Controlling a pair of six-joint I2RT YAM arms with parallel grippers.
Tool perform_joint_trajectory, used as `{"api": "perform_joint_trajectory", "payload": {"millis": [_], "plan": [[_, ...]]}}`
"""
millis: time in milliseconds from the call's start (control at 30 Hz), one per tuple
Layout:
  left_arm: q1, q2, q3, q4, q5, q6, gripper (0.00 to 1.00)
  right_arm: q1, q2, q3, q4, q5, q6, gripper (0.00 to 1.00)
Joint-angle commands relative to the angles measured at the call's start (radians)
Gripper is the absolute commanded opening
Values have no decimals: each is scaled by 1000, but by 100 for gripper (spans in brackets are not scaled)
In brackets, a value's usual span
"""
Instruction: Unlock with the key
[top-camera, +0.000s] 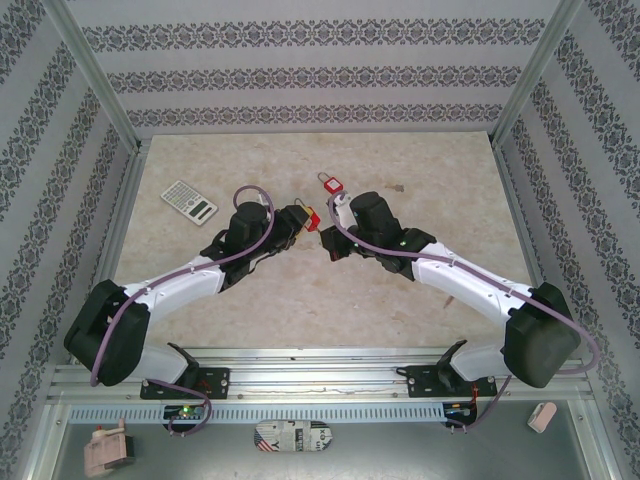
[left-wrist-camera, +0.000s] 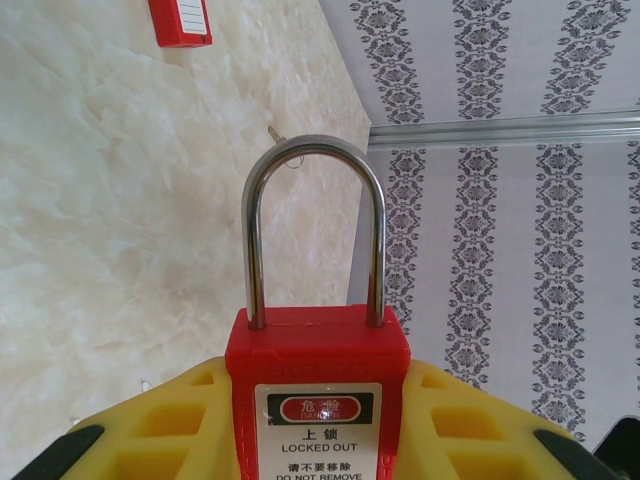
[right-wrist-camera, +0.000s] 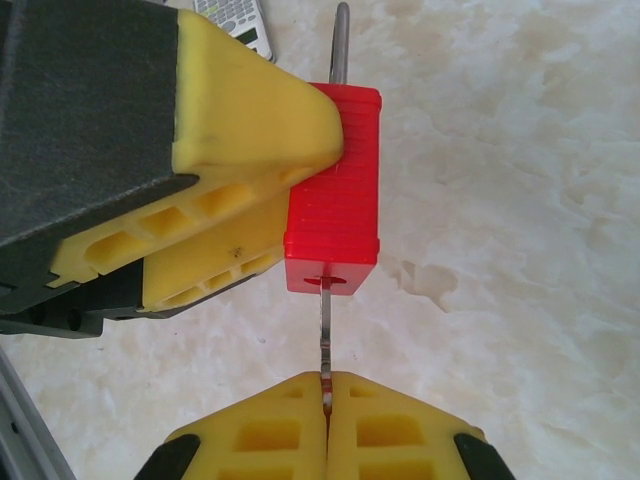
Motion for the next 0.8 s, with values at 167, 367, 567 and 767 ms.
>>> {"api": "perform_joint_trajectory", "payload": {"millis": [167,367,567,767], "plan": [[-60,-20,43,-77,161,20,0,0,-18,18,132,5,-30,0],[-60,-17,119,-281,148,107,0,40,10,62,65,40,-108,0],[-60,17,190,-388,164,131,0,82,25,70,54,89,-175,0],[-60,31,241,-439,166,158,0,102,24,78,45,114,-220,0]]}}
